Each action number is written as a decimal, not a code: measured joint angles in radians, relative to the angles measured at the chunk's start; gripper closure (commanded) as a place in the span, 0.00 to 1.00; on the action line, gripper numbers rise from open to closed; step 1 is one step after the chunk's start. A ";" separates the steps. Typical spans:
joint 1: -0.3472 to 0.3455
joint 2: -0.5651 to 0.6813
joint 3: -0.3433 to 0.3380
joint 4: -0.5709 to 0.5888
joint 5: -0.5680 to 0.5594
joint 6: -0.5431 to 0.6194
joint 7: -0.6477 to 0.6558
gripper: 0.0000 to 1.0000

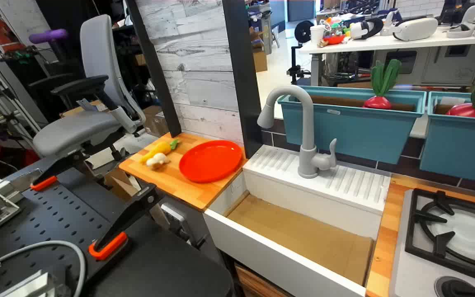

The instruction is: Turn the tap nozzle to the right

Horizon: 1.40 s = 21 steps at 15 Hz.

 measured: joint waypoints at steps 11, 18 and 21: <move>0.000 0.000 0.000 0.000 0.000 0.000 0.000 0.00; -0.031 0.053 -0.019 0.004 0.001 0.137 0.000 0.00; -0.059 0.108 -0.041 0.011 0.001 0.223 -0.002 0.00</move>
